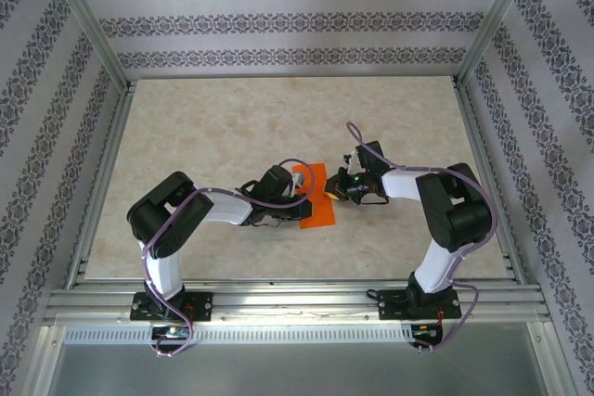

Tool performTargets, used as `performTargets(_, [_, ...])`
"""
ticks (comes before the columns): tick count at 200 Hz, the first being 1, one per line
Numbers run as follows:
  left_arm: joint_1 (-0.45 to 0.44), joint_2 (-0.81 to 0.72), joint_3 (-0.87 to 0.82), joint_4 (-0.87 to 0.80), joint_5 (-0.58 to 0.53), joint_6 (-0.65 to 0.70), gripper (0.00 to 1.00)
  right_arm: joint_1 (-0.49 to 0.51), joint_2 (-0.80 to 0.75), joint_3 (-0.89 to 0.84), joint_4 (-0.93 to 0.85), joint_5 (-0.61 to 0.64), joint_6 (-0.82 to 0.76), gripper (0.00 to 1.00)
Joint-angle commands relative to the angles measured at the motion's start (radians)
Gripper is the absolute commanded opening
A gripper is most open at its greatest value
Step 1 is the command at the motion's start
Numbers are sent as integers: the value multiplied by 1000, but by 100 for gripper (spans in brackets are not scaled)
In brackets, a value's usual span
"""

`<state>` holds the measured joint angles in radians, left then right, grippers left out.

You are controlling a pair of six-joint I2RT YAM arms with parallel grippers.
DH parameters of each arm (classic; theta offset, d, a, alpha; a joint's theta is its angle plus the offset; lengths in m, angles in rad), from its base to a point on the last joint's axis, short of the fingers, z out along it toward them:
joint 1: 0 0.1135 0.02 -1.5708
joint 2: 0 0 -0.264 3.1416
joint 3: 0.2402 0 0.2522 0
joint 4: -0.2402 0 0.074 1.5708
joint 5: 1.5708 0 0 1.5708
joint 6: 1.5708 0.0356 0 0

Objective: Fold a paper plane with a square sheet of paper (pick it up from the middle)

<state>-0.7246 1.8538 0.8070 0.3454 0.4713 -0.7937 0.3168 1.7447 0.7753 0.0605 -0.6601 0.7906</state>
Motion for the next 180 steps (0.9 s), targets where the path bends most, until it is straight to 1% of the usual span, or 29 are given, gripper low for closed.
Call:
performTargets(1, [4, 16, -46, -123, -3, 7, 0, 31, -23, 14, 3, 28, 21, 3])
performTargets(21, [3, 17, -48, -122, -2, 7, 0, 55, 13, 21, 14, 27, 24, 3])
performTargets(41, [4, 19, -50, -120, -2, 7, 0, 57, 54, 11, 21, 47, 29, 3])
performTargets(93, [4, 17, -57, -121, 0, 9, 0, 0, 111, -24, 50, 48, 15, 3])
performTargets(117, [4, 16, -60, -120, -2, 8, 0, -26, 76, -30, 45, 40, 13, 4])
performTargets(142, [4, 18, -67, -107, -2, 1, 0, -31, -6, -32, 34, 42, 20, 4])
performTargets(160, [3, 22, -65, -104, 4, -3, 0, -18, -57, -37, 37, 48, 31, 4])
performTargets(180, [4, 24, -64, -108, 4, 0, 0, 7, -71, -38, 48, 47, 43, 5])
